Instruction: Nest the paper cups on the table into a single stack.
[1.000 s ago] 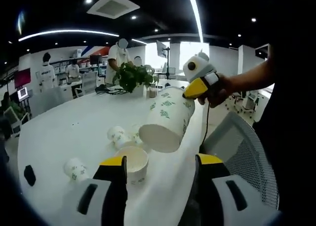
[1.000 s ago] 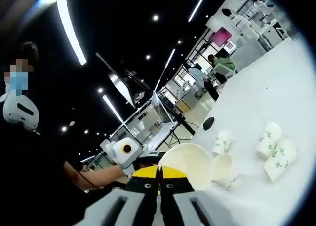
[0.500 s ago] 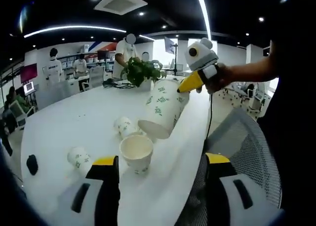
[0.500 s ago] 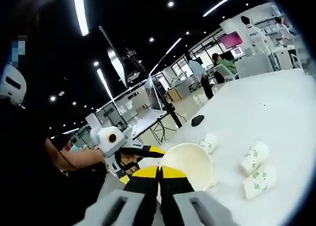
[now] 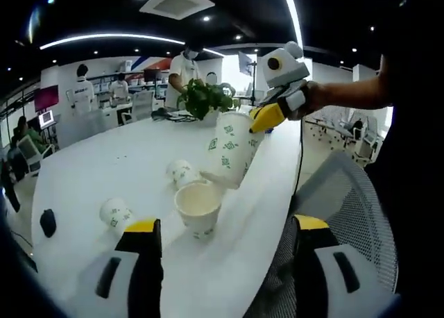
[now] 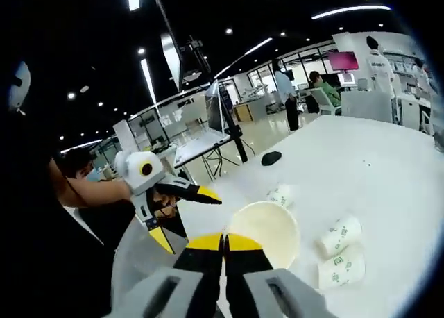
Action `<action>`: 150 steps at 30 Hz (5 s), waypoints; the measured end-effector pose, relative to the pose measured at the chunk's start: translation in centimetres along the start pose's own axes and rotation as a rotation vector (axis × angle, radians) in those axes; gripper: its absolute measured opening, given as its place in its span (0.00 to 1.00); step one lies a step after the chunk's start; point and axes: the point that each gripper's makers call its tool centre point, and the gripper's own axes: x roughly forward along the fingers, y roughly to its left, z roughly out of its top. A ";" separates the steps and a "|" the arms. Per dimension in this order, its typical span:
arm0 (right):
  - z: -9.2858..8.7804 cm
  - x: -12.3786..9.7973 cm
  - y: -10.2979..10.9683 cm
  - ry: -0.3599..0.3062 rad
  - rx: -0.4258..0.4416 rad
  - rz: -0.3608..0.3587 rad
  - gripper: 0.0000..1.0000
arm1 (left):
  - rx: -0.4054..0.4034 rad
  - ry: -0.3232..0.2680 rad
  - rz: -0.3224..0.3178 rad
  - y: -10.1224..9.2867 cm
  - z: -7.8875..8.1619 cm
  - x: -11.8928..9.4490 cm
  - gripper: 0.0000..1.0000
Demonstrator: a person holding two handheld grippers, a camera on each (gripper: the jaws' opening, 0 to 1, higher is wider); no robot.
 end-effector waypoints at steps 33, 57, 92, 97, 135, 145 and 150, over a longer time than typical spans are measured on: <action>-1.8 4.9 -1.6 0.351 -0.350 -0.053 0.00 | -0.069 -0.055 0.132 1.4 -1.2 -1.6 0.96; -4.8 8.7 -2.9 0.486 -0.411 -0.053 0.00 | -0.080 -0.046 0.117 0.3 -2.3 -1.4 0.99; -7.9 10.7 -2.6 0.527 -0.352 0.015 0.00 | -0.055 0.009 0.139 0.2 -3.8 -2.3 0.95; -8.1 10.7 -2.9 0.526 -0.355 0.014 0.00 | -0.055 0.007 0.142 0.2 -3.7 -2.3 0.95; -5.1 6.4 -2.8 0.261 -0.330 -0.139 0.20 | -0.084 0.001 0.209 3.3 -2.9 -2.2 0.94; -5.1 3.6 -3.9 0.152 -0.252 -0.246 0.35 | -0.126 -0.003 0.273 6.3 -2.5 -1.0 0.91; -5.9 2.1 -4.7 0.113 -0.209 -0.298 0.37 | -0.147 -0.025 0.313 8.3 -2.0 -0.5 0.92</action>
